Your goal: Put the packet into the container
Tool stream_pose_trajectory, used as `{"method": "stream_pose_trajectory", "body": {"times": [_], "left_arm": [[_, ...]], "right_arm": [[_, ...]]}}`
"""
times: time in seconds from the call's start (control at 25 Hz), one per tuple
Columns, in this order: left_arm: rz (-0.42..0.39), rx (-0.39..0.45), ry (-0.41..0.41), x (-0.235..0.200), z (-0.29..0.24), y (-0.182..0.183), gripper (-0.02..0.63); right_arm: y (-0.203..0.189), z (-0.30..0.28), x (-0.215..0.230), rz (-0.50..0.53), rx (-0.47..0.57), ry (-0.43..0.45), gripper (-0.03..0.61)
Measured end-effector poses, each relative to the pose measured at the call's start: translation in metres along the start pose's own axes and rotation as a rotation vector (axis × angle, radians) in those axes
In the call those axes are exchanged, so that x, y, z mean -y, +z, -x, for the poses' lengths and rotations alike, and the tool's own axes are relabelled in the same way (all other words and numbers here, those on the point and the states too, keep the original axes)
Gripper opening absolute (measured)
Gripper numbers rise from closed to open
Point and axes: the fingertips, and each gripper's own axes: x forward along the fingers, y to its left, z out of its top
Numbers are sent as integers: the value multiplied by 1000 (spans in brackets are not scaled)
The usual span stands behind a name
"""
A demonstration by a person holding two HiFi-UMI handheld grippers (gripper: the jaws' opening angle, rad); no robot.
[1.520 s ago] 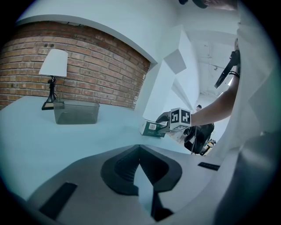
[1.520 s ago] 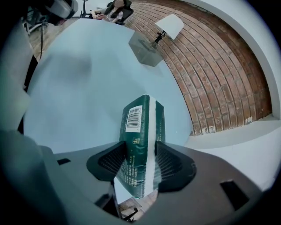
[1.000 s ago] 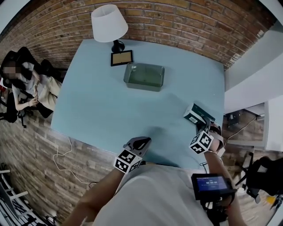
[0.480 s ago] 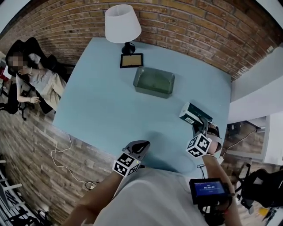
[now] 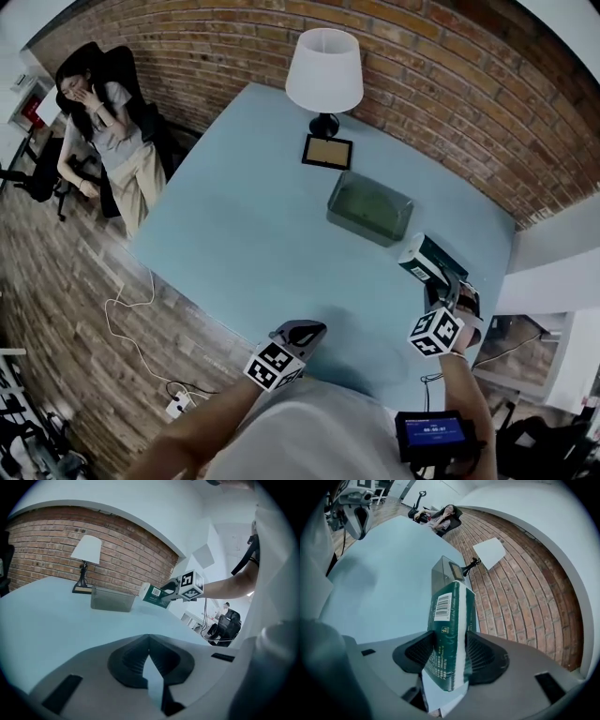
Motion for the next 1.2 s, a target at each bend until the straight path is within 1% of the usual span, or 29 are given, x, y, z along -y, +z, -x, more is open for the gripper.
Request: {"method": "stream_pose_trajectory", "body": {"times": [0.2, 0.4, 0.52, 0.72, 0.84, 0.96, 1.2], "left_arm": [[16, 21, 28, -16, 14, 0, 8], [33, 32, 58, -33, 31, -6, 8], [46, 40, 77, -40, 39, -8, 8], [67, 43, 105, -55, 54, -16, 8], [82, 41, 121, -61, 62, -21, 8], [95, 45, 135, -68, 66, -22, 8], [114, 45, 156, -80, 73, -27, 8]], "right_arm": [[37, -6, 32, 38, 47, -41, 235], [81, -17, 44, 103, 100, -35, 235], [107, -28, 49, 139, 127, -10, 235], [143, -51, 52, 134, 155, 62, 233], [160, -69, 45, 189, 159, 116, 235], [171, -85, 40, 234, 147, 145, 235], [188, -105, 34, 199, 140, 207, 235]]}}
